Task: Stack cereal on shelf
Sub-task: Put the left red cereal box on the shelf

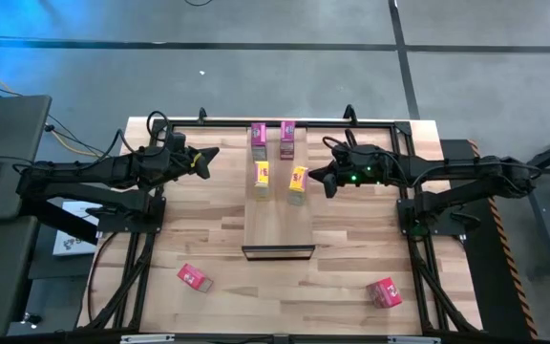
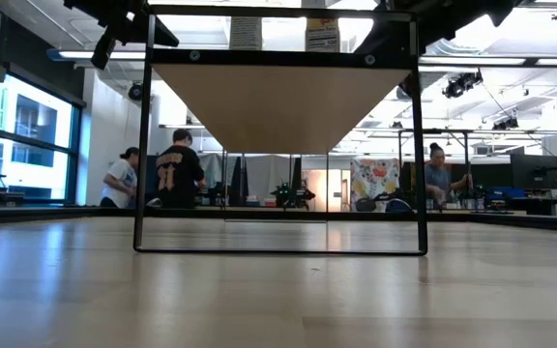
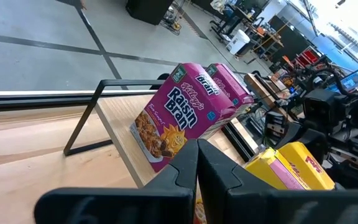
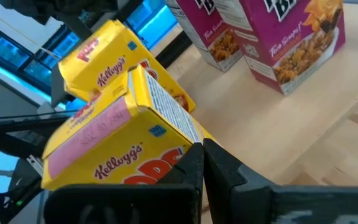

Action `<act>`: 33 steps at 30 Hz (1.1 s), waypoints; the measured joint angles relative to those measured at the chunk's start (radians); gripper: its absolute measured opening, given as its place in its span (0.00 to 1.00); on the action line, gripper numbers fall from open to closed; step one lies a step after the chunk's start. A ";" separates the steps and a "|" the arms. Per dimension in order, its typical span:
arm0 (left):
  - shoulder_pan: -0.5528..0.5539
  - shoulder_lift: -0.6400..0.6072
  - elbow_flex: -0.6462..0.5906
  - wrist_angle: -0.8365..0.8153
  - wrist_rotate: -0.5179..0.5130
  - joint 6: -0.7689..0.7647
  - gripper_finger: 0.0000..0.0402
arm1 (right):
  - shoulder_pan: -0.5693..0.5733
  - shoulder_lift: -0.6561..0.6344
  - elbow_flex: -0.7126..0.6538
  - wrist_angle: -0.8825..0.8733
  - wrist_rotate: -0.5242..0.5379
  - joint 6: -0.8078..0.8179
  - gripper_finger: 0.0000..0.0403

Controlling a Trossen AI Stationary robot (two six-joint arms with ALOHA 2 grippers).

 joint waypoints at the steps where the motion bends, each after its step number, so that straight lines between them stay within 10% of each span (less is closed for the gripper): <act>1: 0.000 0.000 0.000 0.000 0.000 0.000 0.00 | 0.000 0.003 0.000 0.010 0.000 0.000 0.00; 12: 0.000 0.000 0.000 0.000 0.002 -0.003 0.00 | -0.001 0.077 0.000 0.069 -0.022 -0.002 0.00; 33: 0.000 -0.083 0.000 -0.007 0.251 0.328 0.00 | -0.067 -0.242 -0.001 -0.109 -0.024 0.001 0.00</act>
